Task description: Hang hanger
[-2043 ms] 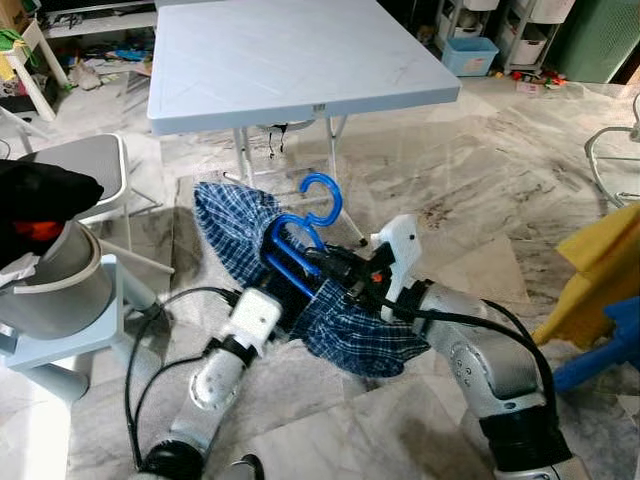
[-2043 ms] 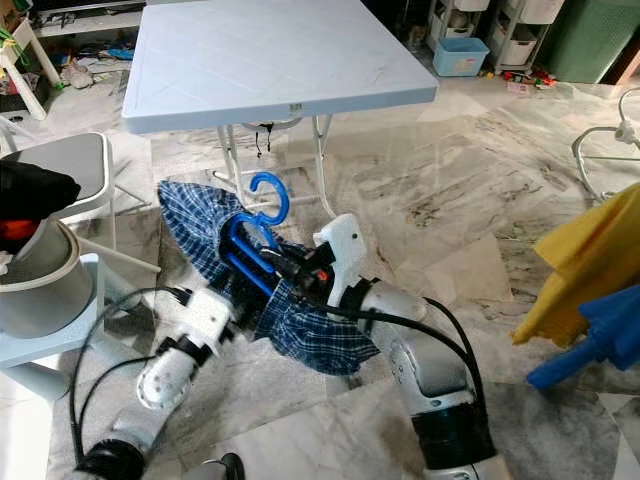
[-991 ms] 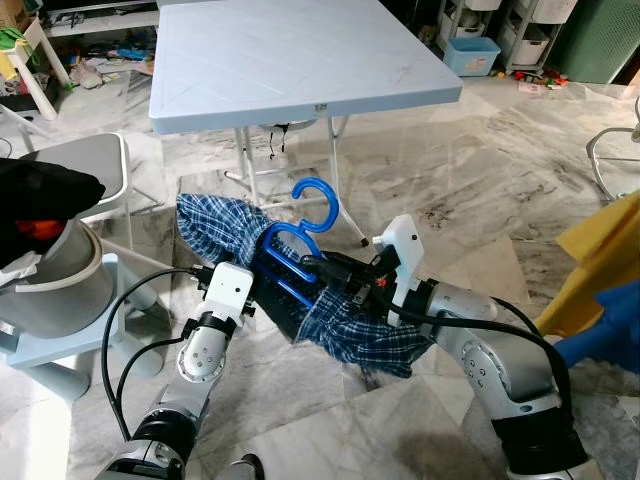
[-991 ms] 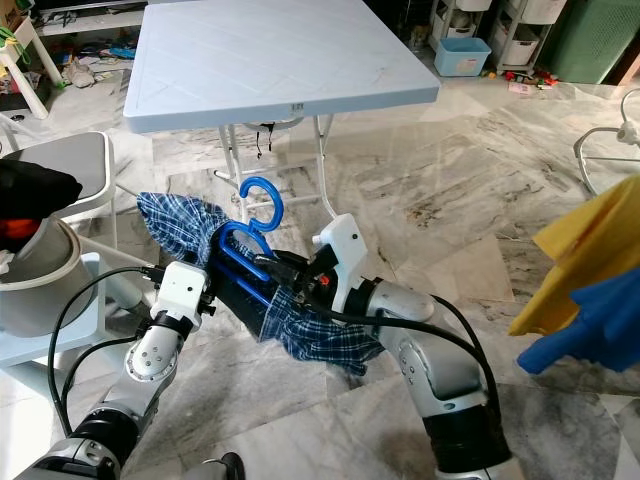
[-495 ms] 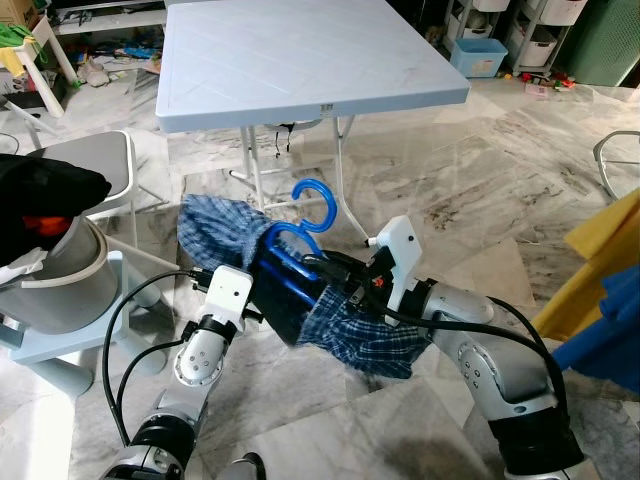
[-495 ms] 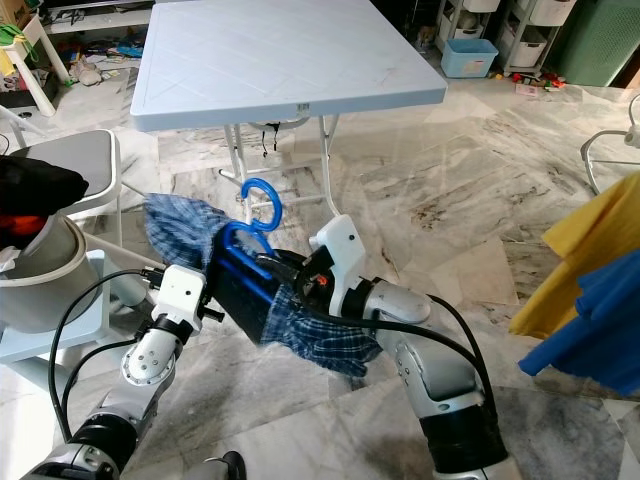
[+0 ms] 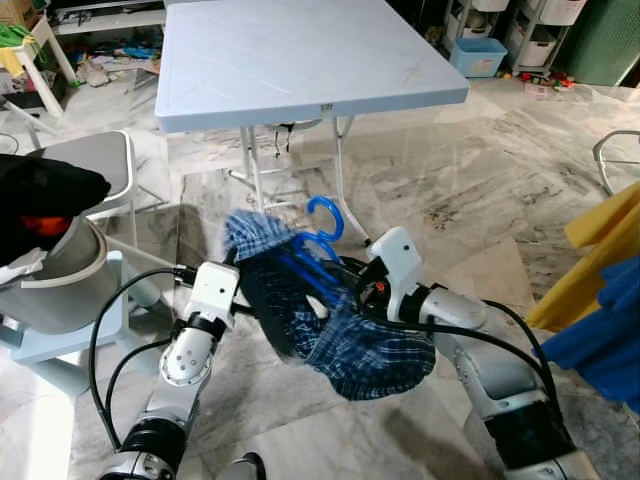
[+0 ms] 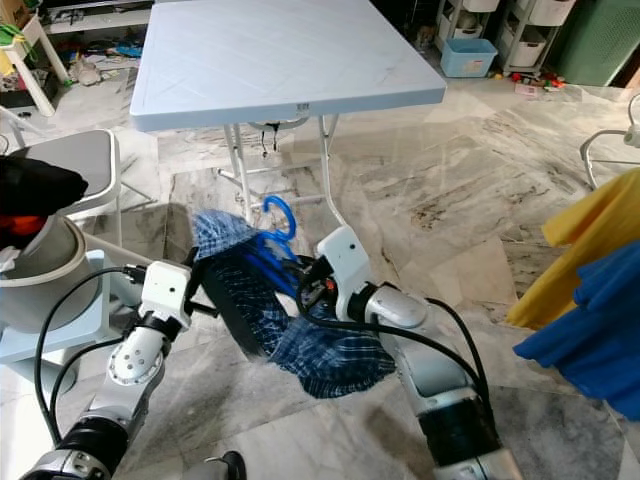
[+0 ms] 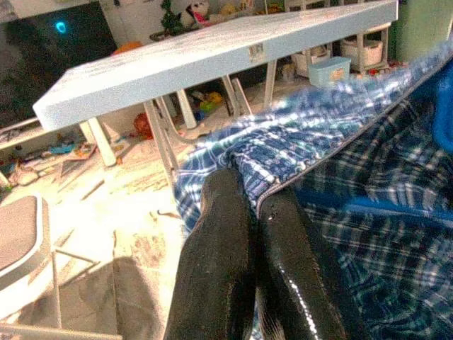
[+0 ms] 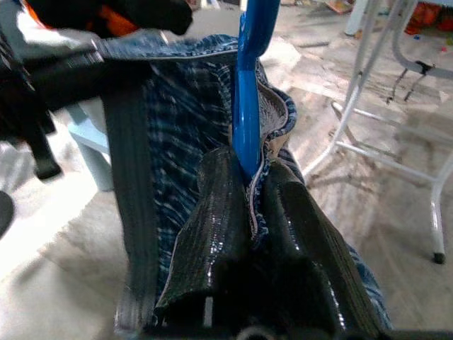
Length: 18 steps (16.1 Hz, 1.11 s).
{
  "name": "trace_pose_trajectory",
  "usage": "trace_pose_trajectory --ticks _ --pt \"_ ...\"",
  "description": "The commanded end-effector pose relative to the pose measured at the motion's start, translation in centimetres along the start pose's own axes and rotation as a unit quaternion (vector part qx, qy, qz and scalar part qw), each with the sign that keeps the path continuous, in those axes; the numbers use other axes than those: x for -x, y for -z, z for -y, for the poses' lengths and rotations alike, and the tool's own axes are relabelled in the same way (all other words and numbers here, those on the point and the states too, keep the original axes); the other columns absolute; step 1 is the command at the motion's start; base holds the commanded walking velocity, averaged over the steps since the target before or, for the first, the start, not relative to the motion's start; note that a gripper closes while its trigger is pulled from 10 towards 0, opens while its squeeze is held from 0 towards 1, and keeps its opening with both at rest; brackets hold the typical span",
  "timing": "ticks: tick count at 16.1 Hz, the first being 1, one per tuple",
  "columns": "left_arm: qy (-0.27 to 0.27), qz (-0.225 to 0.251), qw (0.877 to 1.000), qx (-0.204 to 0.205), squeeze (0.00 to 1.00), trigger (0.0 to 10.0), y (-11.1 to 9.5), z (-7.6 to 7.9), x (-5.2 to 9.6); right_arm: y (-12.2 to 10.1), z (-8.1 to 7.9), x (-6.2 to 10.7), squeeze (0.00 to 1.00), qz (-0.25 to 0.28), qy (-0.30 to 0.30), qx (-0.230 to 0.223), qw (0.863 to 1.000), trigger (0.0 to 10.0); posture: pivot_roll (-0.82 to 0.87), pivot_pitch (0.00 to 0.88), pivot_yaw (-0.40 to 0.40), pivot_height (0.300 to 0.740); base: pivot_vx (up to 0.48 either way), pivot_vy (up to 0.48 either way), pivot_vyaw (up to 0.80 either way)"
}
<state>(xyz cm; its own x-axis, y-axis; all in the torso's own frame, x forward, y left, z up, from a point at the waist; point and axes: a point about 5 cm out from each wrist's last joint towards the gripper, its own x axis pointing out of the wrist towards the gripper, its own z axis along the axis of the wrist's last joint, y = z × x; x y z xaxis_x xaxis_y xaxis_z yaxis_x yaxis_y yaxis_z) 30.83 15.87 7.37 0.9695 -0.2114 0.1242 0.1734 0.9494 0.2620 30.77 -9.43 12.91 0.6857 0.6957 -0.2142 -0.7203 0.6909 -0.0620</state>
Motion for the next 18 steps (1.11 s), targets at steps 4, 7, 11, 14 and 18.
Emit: trace_pose_trajectory --ticks 4,7,11,14,18 --pt "-0.045 -0.012 0.999 -0.021 0.0 0.0 0.0 -2.4 0.0 2.2 0.7 1.5 0.0 -0.05 -0.012 0.054 0.997 10.0 -0.12 0.127 -0.017 0.74 0.0 0.0 0.0" --pt "-0.066 -0.027 0.997 -0.036 0.0 0.0 0.2 -4.3 0.0 3.0 2.5 4.0 0.0 -0.079 -0.03 0.118 0.989 10.0 -0.12 0.129 -0.011 0.74 0.0 0.0 0.0" --pt "-0.085 -0.052 0.994 -0.043 0.0 0.0 0.6 -6.4 0.4 2.4 6.5 9.2 0.0 -0.101 -0.035 0.124 0.987 10.0 -0.13 0.134 -0.003 0.74 0.0 0.0 0.0" --pt "-0.092 -0.065 0.993 -0.036 0.0 0.0 0.9 -6.9 0.5 1.5 7.1 11.7 0.0 -0.097 -0.076 0.11 0.986 10.0 -0.14 0.135 -0.001 0.74 0.0 0.0 0.0" --pt "-0.08 -0.097 0.992 0.004 0.0 0.0 1.9 -6.2 0.6 -1.3 6.1 13.7 0.0 -0.068 -0.18 0.059 0.979 10.0 -0.15 0.137 0.009 0.74 0.0 0.0 0.0"
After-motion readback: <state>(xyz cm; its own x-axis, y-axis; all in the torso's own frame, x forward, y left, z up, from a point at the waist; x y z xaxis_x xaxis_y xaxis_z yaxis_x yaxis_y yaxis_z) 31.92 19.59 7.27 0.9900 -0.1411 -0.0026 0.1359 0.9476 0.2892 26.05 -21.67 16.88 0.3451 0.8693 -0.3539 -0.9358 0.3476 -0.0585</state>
